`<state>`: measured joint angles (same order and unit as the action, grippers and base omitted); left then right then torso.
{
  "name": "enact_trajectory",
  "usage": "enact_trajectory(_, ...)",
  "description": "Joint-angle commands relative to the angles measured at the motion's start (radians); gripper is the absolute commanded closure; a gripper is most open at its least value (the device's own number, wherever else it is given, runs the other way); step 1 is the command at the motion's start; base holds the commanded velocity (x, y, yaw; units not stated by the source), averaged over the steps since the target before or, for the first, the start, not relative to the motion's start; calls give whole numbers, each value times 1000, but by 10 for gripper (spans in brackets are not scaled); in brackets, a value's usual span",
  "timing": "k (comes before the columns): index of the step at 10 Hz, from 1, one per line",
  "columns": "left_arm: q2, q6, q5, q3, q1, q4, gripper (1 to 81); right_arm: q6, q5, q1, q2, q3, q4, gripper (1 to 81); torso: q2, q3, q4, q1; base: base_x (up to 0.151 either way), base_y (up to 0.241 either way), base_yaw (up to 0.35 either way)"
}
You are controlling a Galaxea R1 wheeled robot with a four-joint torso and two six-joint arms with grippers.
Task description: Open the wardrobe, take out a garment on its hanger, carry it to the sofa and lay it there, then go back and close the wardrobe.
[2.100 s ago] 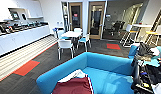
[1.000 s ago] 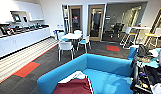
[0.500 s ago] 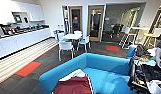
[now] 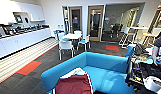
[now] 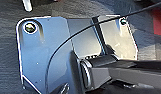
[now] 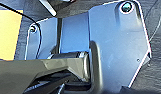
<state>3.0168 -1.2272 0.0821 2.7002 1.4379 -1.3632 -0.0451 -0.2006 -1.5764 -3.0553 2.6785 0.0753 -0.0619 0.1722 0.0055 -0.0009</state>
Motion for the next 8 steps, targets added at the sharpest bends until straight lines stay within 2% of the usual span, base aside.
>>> enact_trajectory(1, -1, 6, -35, 0, -44, -11, 10, -6, 55, 26, -4, -3, 1, 10, 0, 0, 0, 1, -103, 0, 0)
enact_trajectory(2, -1, 6, -35, 0, -46, -11, 10, -6, 55, 26, -6, -3, 1, 10, 0, 0, 0, 1, -78, 0, 0)
enact_trajectory(8, -1, 5, -33, 0, -41, -10, 10, -7, 55, 26, -6, -3, 1, 10, -1, 0, 0, 1, 0, 0, 0)
